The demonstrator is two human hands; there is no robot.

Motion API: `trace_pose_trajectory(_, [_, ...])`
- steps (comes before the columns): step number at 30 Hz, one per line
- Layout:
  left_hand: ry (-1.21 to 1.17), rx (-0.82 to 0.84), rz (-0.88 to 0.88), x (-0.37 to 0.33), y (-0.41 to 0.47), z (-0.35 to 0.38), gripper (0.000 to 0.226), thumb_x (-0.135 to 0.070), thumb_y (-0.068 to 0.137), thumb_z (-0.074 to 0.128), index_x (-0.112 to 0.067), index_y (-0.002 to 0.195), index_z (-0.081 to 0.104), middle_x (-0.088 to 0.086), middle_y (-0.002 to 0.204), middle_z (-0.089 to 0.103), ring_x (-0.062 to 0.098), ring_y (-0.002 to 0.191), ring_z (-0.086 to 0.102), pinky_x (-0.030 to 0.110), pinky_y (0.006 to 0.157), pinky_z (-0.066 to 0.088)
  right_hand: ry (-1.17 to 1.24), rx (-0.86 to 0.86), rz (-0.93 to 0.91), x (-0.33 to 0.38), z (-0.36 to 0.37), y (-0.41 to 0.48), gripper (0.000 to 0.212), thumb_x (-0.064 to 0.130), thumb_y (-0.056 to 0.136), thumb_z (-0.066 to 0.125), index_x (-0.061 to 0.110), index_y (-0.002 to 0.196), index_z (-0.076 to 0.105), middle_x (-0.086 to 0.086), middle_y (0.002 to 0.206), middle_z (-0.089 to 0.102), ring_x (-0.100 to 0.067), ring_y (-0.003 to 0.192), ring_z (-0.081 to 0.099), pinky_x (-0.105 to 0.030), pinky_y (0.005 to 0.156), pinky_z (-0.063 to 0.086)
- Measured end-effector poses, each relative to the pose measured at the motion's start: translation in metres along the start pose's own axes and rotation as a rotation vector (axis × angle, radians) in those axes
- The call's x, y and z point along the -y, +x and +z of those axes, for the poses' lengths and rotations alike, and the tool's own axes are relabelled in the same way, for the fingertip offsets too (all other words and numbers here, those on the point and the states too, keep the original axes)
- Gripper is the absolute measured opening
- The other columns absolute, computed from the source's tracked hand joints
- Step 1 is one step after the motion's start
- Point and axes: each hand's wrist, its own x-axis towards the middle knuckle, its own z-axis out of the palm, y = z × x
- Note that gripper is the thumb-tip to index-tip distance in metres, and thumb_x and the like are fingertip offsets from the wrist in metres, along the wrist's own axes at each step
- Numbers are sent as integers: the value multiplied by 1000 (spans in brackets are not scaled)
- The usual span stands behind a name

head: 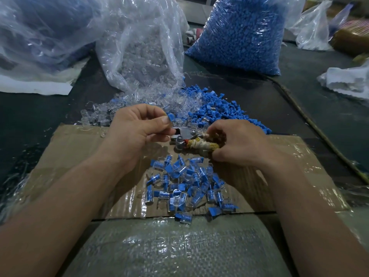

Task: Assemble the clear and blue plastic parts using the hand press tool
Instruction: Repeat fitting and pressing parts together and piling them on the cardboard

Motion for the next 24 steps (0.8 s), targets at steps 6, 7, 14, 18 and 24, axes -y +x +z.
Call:
trace_pose_trajectory(6, [13, -4, 4, 0, -1, -1, 16, -10, 60, 61, -7, 75, 58, 1, 58, 66, 14, 60, 67, 20, 54, 55, -125, -94, -7, 2, 8, 4, 23, 23, 79, 62, 32, 96, 50, 13, 78, 49, -2, 66, 40, -21, 52, 28])
trace_pose_trajectory(7, [12, -10, 13, 0, -1, -1, 16, -10, 60, 61, -7, 75, 58, 1, 59, 66, 14, 61, 67, 20, 55, 55, -127, -102, -1, 2, 9, 4, 22, 22, 80, 62, 32, 96, 51, 13, 77, 47, -2, 65, 39, -21, 51, 26])
trace_pose_trajectory(14, [34, -62, 95, 0, -1, 0, 10, 1, 78, 57, -9, 75, 57, -2, 59, 65, 12, 61, 66, 17, 53, 51, 29, -228, 15, -7, 8, 3, 19, 17, 78, 61, 28, 88, 48, 10, 80, 45, -7, 69, 39, -23, 53, 25])
trace_pose_trajectory(18, [53, -77, 115, 0, -2, 2, 13, 3, 81, 55, -9, 77, 57, -4, 60, 65, 10, 61, 65, 16, 53, 52, 198, -315, 5, -5, 10, 3, 20, 26, 83, 63, 25, 90, 45, 16, 79, 41, -8, 70, 40, -25, 56, 27])
trace_pose_trajectory(24, [94, -110, 178, 0, -4, 5, 16, 5, 83, 54, -10, 78, 56, -5, 62, 64, 6, 60, 63, 16, 56, 52, 284, -269, -83, 8, 17, 2, 21, 34, 83, 60, 25, 90, 43, 11, 82, 46, -4, 71, 43, -24, 55, 30])
